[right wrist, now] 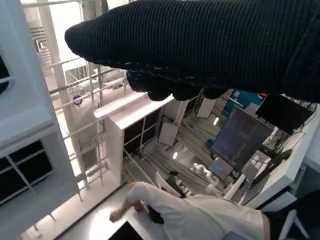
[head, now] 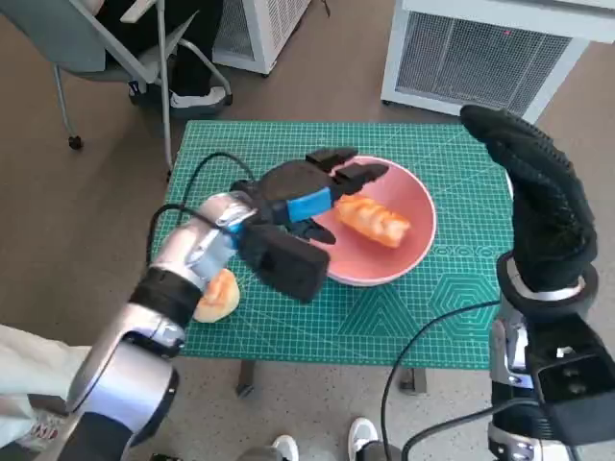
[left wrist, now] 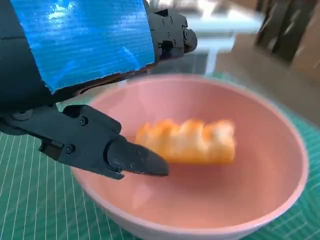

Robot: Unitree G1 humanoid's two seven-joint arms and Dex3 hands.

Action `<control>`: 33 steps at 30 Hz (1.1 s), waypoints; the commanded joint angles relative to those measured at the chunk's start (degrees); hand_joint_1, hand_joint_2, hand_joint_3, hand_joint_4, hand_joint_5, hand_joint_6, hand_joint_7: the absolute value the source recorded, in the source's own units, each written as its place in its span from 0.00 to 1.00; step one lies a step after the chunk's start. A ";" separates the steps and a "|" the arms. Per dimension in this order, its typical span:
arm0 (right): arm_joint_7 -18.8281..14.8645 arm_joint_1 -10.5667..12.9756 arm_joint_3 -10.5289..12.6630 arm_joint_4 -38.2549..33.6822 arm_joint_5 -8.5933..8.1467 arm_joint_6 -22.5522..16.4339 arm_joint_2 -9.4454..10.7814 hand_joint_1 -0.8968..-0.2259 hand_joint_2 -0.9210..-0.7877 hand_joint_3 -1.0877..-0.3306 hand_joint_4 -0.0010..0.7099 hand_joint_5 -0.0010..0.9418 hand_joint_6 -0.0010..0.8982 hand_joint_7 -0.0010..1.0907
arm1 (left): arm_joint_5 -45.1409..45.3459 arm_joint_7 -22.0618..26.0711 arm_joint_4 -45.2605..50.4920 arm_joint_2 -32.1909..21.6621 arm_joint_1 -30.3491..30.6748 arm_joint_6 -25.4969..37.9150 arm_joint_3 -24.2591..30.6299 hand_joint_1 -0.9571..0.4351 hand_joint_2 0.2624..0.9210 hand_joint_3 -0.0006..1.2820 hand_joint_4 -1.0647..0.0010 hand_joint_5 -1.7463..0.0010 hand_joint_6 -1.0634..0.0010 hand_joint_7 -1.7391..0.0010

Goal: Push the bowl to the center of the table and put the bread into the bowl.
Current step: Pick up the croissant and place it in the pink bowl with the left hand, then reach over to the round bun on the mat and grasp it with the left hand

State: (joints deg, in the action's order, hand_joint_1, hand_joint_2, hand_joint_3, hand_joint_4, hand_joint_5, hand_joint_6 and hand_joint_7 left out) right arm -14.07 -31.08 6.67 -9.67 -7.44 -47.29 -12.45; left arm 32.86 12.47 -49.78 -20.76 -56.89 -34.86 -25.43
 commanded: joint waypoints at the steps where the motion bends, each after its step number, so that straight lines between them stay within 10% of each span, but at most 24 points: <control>1: 0.53 1.48 0.02 0.75 0.14 0.72 0.20 0.52 0.00 0.42 0.40 0.01 0.00 0.59 | -3.18 -1.61 7.54 -6.03 5.08 -5.29 4.29 0.28 1.00 0.06 1.00 1.00 0.97 0.99; 13: -0.03 1.80 -0.30 2.03 -1.54 1.77 0.20 0.50 0.00 0.43 0.40 0.01 0.00 0.59 | -17.35 3.87 30.91 -19.34 23.67 -6.84 18.74 0.34 1.00 0.02 0.84 0.96 0.81 0.93; 33: -2.74 0.86 -0.72 1.05 -5.32 2.40 -0.26 0.50 0.00 0.45 0.41 0.01 0.00 0.61 | -19.74 8.69 35.87 -29.79 45.82 -8.98 28.53 0.35 1.00 0.01 0.79 0.99 0.74 0.94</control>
State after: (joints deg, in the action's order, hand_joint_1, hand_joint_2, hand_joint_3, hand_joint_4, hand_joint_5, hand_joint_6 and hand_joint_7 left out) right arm -15.88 -30.45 6.05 -7.81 -11.64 -45.58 -12.55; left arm 12.71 20.58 -15.50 -50.07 -12.50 -44.33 2.84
